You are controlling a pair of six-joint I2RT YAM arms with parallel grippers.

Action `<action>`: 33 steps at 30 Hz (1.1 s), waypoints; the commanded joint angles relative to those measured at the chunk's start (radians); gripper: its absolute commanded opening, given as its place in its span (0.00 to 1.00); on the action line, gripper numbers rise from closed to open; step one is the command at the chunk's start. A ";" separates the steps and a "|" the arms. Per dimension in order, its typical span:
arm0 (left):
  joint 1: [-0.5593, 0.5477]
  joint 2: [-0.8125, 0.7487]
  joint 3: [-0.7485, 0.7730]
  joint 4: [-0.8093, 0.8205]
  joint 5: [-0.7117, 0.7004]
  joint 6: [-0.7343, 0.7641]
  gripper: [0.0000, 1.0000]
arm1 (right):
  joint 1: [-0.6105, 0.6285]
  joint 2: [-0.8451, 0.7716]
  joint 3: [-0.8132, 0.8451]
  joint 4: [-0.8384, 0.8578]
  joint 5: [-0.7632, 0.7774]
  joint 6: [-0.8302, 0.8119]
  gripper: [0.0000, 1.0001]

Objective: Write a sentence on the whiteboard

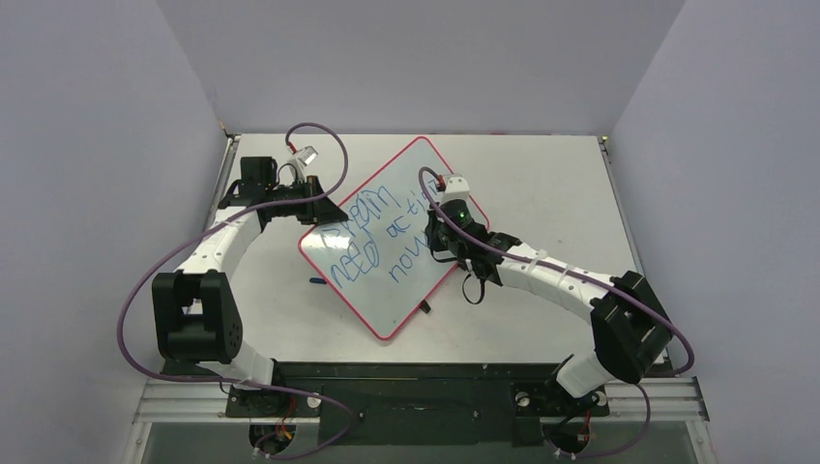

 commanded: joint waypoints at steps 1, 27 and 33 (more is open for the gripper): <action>-0.036 -0.025 0.024 -0.034 -0.045 0.096 0.00 | -0.007 0.013 0.055 -0.003 -0.004 -0.014 0.00; -0.028 -0.039 0.018 -0.033 -0.087 0.112 0.30 | -0.007 -0.298 -0.060 -0.115 0.056 0.006 0.00; -0.027 -0.048 0.017 -0.016 -0.077 0.107 0.36 | -0.007 -0.309 -0.073 -0.114 0.057 0.008 0.00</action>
